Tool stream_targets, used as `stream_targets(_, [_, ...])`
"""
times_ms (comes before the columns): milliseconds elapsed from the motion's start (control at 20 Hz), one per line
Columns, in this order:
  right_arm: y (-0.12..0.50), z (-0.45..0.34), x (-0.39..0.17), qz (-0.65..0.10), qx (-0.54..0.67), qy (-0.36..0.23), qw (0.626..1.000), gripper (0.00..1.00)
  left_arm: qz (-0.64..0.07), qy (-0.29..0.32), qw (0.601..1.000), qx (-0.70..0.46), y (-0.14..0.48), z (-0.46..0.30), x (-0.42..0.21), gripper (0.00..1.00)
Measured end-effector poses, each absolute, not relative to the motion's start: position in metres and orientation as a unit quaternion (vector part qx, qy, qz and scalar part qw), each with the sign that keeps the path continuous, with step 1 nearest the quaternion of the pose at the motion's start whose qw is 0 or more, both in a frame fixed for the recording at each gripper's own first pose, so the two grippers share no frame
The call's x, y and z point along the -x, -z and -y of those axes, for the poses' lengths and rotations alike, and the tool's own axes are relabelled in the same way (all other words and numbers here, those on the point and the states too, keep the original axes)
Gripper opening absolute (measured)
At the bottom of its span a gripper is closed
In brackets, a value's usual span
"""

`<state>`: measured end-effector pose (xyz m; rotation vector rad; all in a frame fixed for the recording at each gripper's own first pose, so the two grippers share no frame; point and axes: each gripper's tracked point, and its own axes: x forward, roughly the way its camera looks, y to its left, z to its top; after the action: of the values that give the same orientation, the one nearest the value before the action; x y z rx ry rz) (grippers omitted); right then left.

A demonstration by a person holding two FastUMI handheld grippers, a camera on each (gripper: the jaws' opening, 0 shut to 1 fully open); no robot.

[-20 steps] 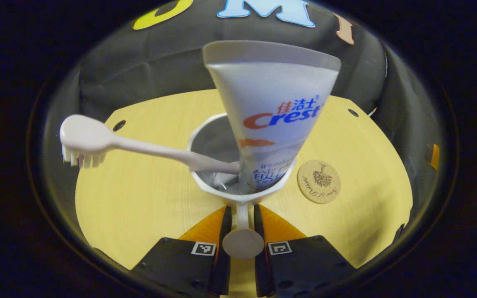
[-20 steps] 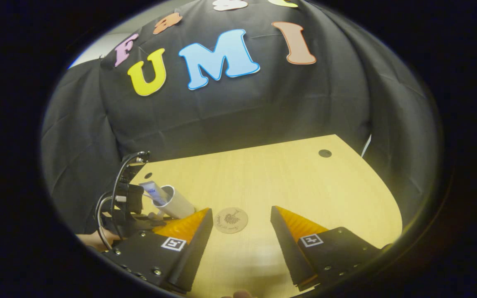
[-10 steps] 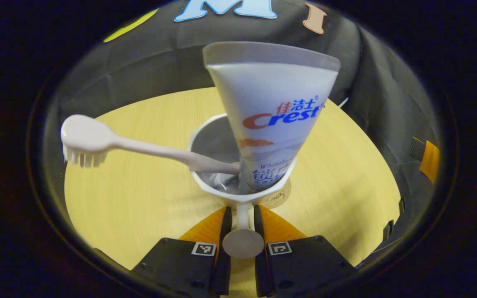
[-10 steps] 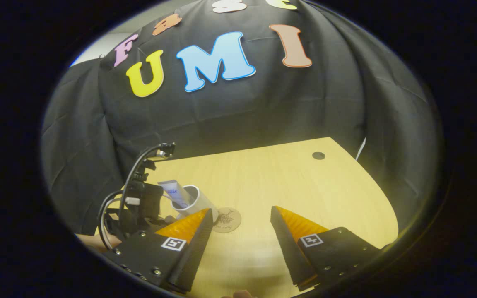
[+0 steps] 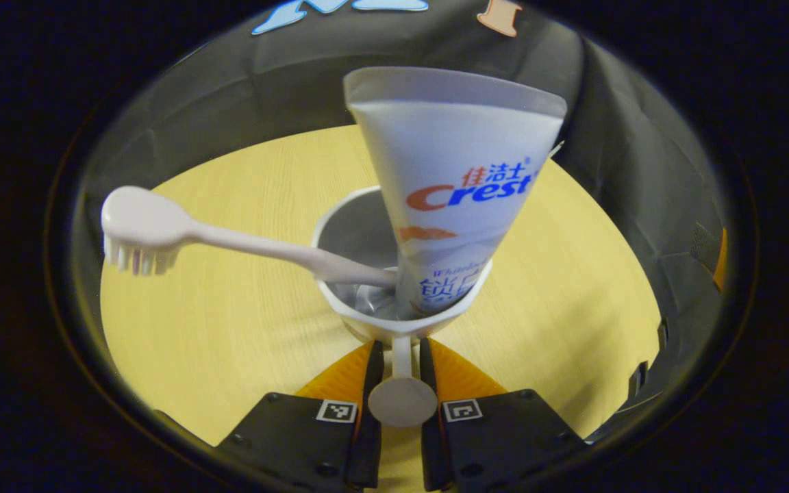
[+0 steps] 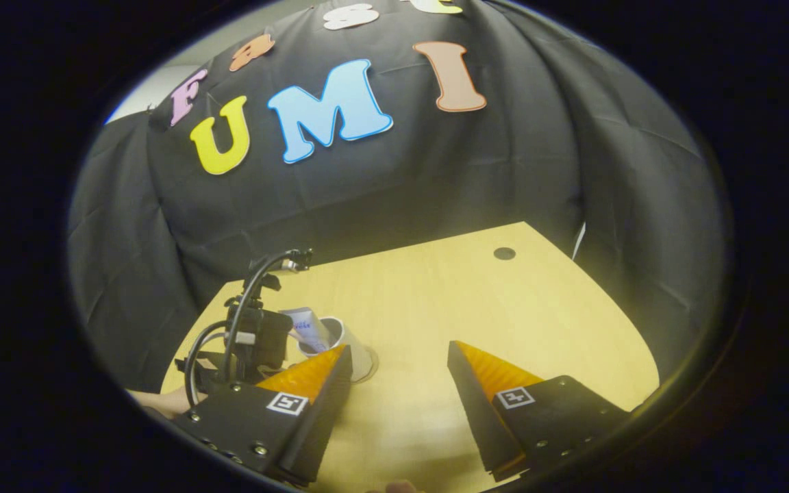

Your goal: Put the toothbrush and toothpaste on the desktop into the cup, then pick up the cup and place it on the coaster on the desktop.

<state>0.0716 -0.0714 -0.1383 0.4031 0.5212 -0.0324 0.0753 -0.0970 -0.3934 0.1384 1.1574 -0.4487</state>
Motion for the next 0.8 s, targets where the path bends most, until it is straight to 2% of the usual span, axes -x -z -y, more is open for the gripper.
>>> stream_targets(350, [0.141, 0.073, -0.072, -0.258, -0.203, -0.002, 0.945, 0.84, -0.542, 0.205, 0.809, -0.099, 0.397, 0.098, -0.078, 0.32])
stream_targets(400, [0.14, 0.072, -0.073, -0.257, -0.203, -0.007, 0.945, 0.84, -0.543, 0.204, 0.809, -0.096, 0.396, 0.098, -0.077, 0.34])
stream_targets(450, [0.14, 0.07, -0.074, -0.259, -0.202, -0.01, 0.945, 0.84, -0.543, 0.201, 0.81, -0.092, 0.396, 0.1, -0.077, 0.41])
stream_targets(500, [0.14, 0.069, -0.074, -0.261, -0.201, -0.014, 0.944, 0.84, -0.544, 0.198, 0.811, -0.088, 0.396, 0.099, -0.077, 0.36])
stream_targets(650, [0.132, 0.066, -0.072, -0.258, -0.19, -0.028, 0.947, 0.84, -0.531, 0.199, 0.821, -0.065, 0.39, 0.105, -0.076, 0.89])
stream_targets(700, [0.128, 0.066, -0.073, -0.256, -0.18, -0.031, 0.949, 0.84, -0.52, 0.201, 0.828, -0.06, 0.384, 0.107, -0.078, 0.86])
stream_targets(750, [0.125, 0.066, -0.073, -0.253, -0.171, -0.035, 0.952, 0.84, -0.507, 0.2, 0.837, -0.056, 0.377, 0.106, -0.08, 0.9])
stream_targets(800, [0.121, 0.066, -0.073, -0.249, -0.163, -0.037, 0.954, 0.84, -0.493, 0.198, 0.846, -0.05, 0.368, 0.106, -0.082, 0.9])
